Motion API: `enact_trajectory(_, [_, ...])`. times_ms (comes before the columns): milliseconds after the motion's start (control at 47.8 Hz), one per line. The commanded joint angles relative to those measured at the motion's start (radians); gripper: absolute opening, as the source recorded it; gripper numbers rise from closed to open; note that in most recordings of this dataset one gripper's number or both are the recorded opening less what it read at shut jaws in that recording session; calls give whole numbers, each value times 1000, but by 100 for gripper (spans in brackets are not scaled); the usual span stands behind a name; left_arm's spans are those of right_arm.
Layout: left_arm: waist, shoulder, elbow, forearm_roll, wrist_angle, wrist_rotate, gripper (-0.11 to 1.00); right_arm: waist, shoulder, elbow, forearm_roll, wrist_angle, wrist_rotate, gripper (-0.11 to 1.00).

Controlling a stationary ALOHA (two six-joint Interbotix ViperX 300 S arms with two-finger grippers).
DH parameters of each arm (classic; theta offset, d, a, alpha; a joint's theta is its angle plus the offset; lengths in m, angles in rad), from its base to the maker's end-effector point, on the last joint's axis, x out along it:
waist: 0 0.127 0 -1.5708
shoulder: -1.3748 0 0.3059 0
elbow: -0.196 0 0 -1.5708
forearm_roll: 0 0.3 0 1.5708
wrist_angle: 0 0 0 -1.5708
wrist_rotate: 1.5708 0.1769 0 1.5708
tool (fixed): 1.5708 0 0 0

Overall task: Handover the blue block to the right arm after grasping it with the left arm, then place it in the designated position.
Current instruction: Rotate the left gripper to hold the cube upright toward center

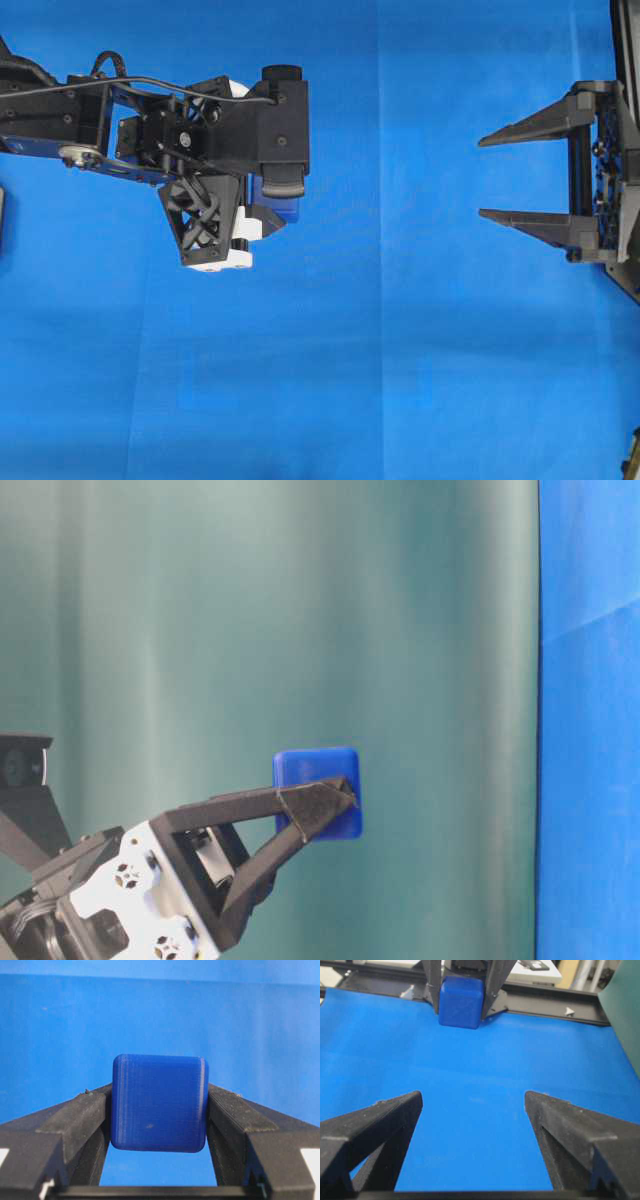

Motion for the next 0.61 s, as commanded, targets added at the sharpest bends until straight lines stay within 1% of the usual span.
enact_trajectory(0, [0,-29,-18,3,-6,2,49,-2,3,-25,0,-9,2,96])
enact_trajectory(209, [0,-34,-14,3,-12,2,49,-2,3,-25,2,-9,2,96])
enact_trajectory(314, [0,-44,5,3,-37,0,49,-2,3,-25,2,-9,2,96])
enact_trajectory(440, [0,-75,51,3,-109,-2,49,-2,3,-25,0,-11,2,96])
enact_trajectory(586, [0,-120,120,3,-236,-2,49,-2,3,-25,0,-11,0,96])
